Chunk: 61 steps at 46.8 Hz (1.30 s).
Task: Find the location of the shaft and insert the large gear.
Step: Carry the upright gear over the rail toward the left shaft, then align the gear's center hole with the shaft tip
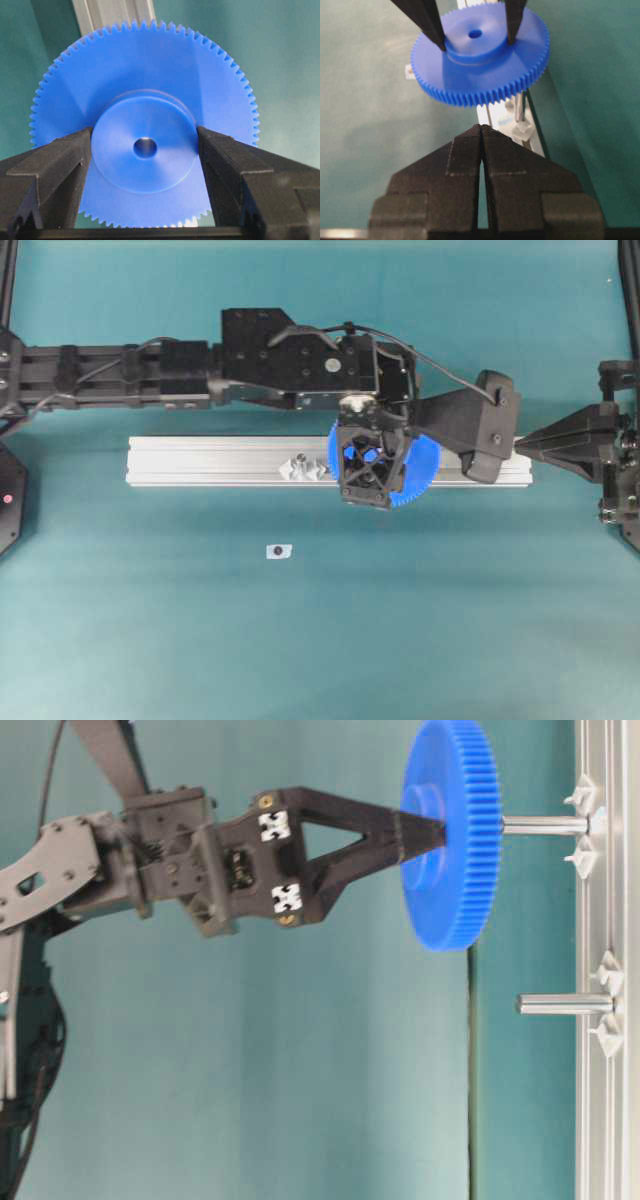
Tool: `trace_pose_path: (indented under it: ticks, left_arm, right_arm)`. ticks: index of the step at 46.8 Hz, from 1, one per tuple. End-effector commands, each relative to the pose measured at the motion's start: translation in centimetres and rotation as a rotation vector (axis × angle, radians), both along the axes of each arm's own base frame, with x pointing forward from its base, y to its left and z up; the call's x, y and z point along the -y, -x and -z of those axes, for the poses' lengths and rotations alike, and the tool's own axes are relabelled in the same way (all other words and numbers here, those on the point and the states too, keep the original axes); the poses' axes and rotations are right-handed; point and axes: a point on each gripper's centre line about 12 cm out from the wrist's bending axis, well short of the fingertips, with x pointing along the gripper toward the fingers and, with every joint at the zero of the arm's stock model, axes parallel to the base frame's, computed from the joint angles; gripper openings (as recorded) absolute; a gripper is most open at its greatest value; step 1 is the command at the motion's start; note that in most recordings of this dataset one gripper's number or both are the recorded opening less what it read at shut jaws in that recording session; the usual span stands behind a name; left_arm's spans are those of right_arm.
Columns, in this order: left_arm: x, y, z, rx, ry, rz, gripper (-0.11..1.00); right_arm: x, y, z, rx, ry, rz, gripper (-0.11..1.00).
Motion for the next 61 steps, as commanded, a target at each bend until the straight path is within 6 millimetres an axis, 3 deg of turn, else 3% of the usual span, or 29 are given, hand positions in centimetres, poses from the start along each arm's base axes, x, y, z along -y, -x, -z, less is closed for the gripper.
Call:
trace_pose_path:
  ticks: [1,61]
  left_arm:
    - [-0.5,-0.1,-2.8,0.072,-0.01,-0.006,0.71]
    - [-2.6,-1.6,0.2,0.04,-0.017,-0.02,0.71]
  right_arm:
    - [0.1,-0.2,-0.3,0.01,-0.008,0.008,0.01]
    - [0.1,-0.1,-0.3,0.008,-0.006,0.007,0.01]
